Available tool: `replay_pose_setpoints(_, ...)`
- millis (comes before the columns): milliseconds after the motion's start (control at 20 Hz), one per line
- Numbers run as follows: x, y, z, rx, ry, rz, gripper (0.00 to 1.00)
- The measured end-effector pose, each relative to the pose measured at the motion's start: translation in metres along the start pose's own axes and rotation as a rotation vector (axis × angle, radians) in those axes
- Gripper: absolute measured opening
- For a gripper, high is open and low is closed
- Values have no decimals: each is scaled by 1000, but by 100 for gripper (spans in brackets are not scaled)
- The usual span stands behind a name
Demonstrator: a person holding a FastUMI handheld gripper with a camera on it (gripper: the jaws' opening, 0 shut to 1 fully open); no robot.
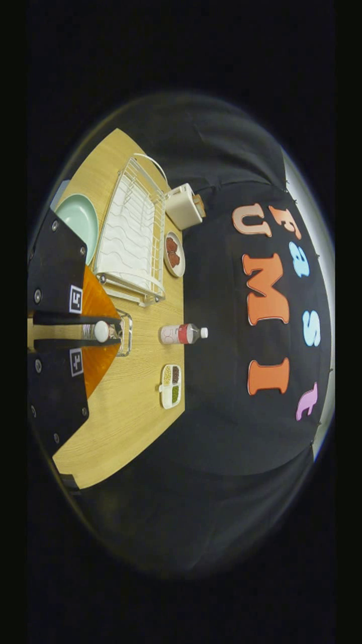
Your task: Take the plate from the dish rack, then take the spoon from the basket and place it into the plate.
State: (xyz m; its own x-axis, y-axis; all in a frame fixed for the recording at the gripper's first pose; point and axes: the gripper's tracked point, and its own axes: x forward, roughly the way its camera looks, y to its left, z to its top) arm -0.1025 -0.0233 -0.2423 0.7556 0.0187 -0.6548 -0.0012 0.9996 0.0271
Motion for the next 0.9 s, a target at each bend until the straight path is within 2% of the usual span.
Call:
replay_pose_setpoints(150, -16, 7, 10, 29, -10, 34, 11)
replay_pose_setpoints(500, -52, 39, -1, 87, 31, 158, 11)
replay_pose_setpoints(900, -58, 89, -30, 40, 98, 321, 11)
